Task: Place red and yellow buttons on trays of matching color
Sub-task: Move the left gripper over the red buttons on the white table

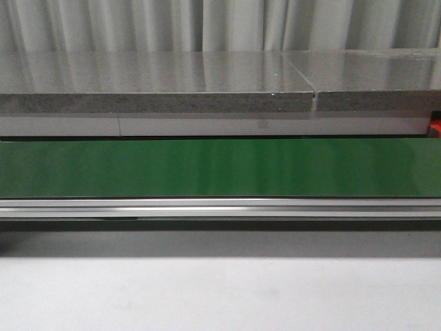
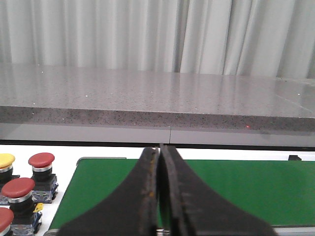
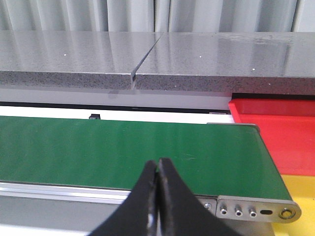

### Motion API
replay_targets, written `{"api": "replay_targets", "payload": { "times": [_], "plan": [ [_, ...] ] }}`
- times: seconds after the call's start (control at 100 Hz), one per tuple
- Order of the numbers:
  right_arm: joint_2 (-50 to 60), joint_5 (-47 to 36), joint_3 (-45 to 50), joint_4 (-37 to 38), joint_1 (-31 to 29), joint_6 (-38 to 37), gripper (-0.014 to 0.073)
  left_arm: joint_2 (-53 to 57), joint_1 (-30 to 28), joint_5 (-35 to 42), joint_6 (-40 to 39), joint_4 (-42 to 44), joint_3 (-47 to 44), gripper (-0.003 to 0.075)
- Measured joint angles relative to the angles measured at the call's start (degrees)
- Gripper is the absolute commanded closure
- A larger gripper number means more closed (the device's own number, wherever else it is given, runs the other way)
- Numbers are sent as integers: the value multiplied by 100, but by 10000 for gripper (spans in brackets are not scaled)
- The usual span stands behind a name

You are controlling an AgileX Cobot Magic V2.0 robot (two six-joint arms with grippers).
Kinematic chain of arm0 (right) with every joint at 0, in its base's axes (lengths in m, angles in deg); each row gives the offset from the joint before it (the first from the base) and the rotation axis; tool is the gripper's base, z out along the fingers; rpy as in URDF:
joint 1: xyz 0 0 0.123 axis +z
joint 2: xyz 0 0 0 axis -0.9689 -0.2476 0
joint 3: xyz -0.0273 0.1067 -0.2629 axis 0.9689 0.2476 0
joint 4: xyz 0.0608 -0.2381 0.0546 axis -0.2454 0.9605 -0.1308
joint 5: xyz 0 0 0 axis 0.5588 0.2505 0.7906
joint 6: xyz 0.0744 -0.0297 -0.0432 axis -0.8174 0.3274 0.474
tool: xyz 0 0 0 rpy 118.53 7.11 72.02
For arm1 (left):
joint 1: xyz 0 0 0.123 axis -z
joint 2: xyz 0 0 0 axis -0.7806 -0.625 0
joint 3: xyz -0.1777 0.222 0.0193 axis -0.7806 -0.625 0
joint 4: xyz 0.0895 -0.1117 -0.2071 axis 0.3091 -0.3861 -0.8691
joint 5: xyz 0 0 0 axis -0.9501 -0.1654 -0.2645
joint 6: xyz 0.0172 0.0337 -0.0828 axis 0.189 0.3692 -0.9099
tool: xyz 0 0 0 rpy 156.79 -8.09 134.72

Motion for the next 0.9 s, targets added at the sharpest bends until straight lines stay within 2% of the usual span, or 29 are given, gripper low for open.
{"api": "replay_targets", "payload": {
  "times": [0.5, 0.65, 0.9],
  "plan": [
    [0, 0, 0, 0, 0, 0, 713, 0, 0, -65, 0, -193, 22, 739],
    [0, 0, 0, 0, 0, 0, 713, 0, 0, -787, 0, -344, 469, 739],
    [0, 0, 0, 0, 0, 0, 713, -982, 0, -2496, 0, -449, 2261, 739]
  ]
}}
